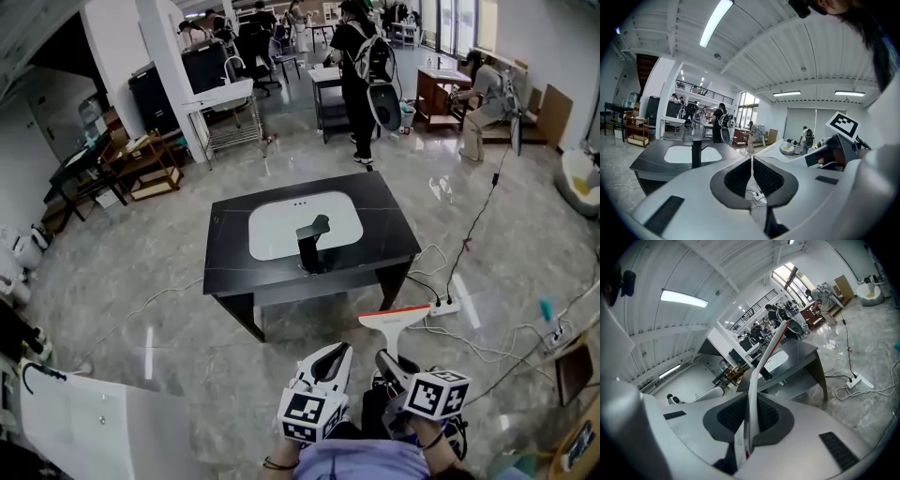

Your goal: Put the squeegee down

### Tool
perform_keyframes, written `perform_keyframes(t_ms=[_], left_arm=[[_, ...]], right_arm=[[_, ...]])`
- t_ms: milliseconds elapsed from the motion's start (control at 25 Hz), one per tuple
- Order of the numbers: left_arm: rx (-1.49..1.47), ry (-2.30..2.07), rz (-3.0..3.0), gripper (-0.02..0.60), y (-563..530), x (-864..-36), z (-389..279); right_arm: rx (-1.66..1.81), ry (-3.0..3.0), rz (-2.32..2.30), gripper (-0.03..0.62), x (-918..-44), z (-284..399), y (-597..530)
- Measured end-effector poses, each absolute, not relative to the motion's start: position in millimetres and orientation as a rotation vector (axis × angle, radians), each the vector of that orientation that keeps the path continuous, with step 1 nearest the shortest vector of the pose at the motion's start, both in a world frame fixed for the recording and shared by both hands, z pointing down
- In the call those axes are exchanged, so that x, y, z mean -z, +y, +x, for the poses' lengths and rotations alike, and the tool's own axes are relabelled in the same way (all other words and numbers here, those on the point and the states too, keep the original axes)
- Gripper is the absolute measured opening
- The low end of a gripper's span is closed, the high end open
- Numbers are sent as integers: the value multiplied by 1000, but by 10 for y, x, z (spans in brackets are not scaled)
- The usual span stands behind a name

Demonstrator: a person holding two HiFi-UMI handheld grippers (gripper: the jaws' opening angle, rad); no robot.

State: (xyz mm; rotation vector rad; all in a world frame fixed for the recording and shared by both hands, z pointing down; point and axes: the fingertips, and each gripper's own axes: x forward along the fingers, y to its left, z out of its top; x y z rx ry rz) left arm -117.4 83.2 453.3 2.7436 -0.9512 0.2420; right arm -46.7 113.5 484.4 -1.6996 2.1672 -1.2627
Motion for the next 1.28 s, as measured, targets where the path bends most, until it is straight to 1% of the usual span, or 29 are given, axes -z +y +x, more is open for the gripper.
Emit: perform_keyframes(t_ms=[280,880,1280], left_arm=[[-258,-1014,2717,25,482,-4581,-1042],[-247,-1153,2663,26,-640,-4457,-156],[-229,-1242,2604,26,-1076,-4529,338]], right_arm=[[1281,2197,-1637,41,-4930,-311,732],[1301,2296,-1550,41,-4859,640,-469],[1310,2382,-1463,41,-4936,1083,-905]])
